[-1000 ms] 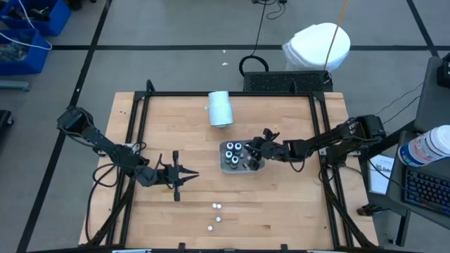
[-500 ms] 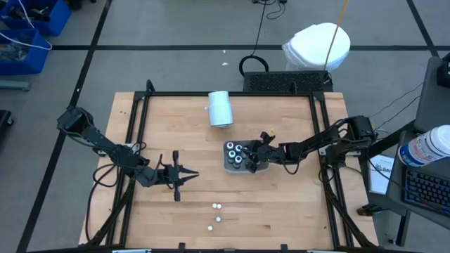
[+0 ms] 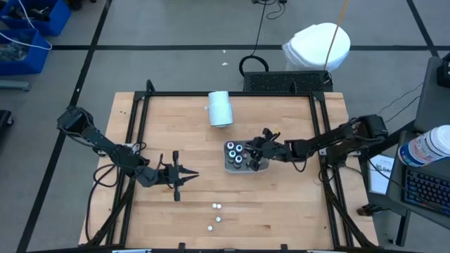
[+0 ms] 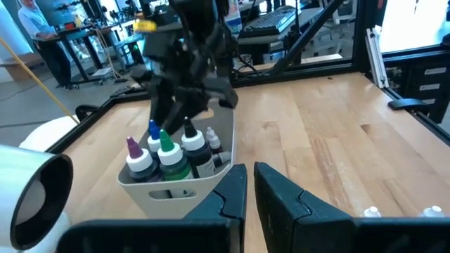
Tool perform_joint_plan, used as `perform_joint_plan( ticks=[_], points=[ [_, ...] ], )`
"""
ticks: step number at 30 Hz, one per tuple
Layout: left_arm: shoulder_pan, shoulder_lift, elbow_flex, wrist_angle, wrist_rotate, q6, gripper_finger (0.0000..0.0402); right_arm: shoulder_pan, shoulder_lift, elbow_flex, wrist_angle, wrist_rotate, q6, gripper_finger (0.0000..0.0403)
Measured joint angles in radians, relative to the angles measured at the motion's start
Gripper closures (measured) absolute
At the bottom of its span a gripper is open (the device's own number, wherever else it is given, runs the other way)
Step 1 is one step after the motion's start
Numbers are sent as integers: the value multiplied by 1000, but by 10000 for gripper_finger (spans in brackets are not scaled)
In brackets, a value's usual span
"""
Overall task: Pick & Place food coloring
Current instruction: Put the orange food coloring bottle into the gray bin
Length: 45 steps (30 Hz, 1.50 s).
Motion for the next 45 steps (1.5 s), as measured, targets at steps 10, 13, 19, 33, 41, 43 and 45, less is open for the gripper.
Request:
perform_joint_plan(
  ticks=[10,13,19,33,41,43,45],
  points=[
    [0,0,0,-17,1,-59,364,37,-137,0,-176,4,1,303],
    [0,0,0,-25,2,-82,364,96,-213,0,-223,4,-24,326],
    [0,0,0,-66,52,-180,364,264,-341,-23,-245,3,-133,395],
    [35,212,269,-304,254,-334,364,462,-699,-451,134,57,-124,400],
    [15,519,698,-895,449,-348,364,463,-847,-509,122,12,-164,402],
    [7,570,772,-974,484,-348,364,463,-853,-509,117,4,-165,402],
    [2,611,842,-1019,491,-350,364,463,-852,-509,113,4,-169,402]
  ],
)
